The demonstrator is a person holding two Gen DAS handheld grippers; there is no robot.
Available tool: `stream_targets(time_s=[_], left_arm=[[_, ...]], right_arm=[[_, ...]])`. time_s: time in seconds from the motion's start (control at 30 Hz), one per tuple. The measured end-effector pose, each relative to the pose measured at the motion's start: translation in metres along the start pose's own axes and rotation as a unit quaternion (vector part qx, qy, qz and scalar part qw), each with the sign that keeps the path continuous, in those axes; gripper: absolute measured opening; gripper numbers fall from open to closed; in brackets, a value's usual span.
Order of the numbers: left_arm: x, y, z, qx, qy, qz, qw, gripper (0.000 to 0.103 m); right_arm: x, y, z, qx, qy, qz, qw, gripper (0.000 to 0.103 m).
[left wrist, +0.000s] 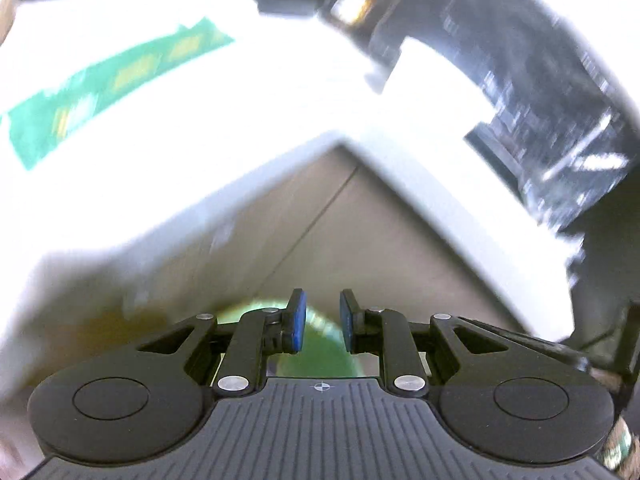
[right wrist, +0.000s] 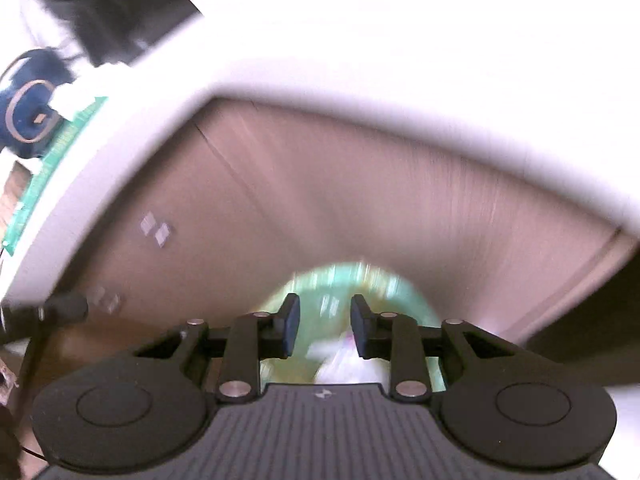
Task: Collect trash
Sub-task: 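Raise both open grippers from the bin and lower the left gripper onto the green packet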
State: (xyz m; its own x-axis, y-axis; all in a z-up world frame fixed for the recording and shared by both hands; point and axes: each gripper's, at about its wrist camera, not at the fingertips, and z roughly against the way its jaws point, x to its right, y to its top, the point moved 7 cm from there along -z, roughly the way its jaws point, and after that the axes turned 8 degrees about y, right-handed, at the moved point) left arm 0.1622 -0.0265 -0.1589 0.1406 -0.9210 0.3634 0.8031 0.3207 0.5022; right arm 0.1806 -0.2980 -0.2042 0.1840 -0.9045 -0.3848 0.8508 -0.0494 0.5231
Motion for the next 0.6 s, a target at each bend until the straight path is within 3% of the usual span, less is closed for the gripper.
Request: stream_targets(time_s=[0.1, 0.2, 0.3, 0.4, 0.5, 0.6], left_arm=[[0.005, 0.041, 0.01, 0.041, -0.013, -0.001, 0.9991, 0.021], [-0.004, 0.082, 0.021, 0.089, 0.0, 0.008, 0.996, 0.021], [-0.024, 0.121, 0.021, 0.113, 0.01, 0.024, 0.9932, 0.021], [-0.041, 0.15, 0.023, 0.153, 0.047, 0.001, 0.9871, 0.021], [-0.064, 0.165, 0.01, 0.145, 0.105, -0.027, 0.9835, 0.021], [-0.082, 0.162, -0.008, 0.112, 0.123, -0.057, 0.9843, 0.021]], right_arm=[[-0.027, 0.038, 0.034, 0.062, -0.035, 0.069, 0.995, 0.04], [-0.045, 0.07, 0.046, 0.104, -0.063, 0.109, 0.987, 0.049], [-0.057, 0.089, 0.048, 0.117, -0.07, 0.107, 0.985, 0.05], [-0.073, 0.1, 0.039, 0.12, -0.072, 0.107, 0.984, 0.05], [-0.092, 0.103, 0.034, 0.118, -0.093, 0.121, 0.981, 0.053], [-0.11, 0.102, 0.024, 0.109, -0.107, 0.135, 0.979, 0.055]])
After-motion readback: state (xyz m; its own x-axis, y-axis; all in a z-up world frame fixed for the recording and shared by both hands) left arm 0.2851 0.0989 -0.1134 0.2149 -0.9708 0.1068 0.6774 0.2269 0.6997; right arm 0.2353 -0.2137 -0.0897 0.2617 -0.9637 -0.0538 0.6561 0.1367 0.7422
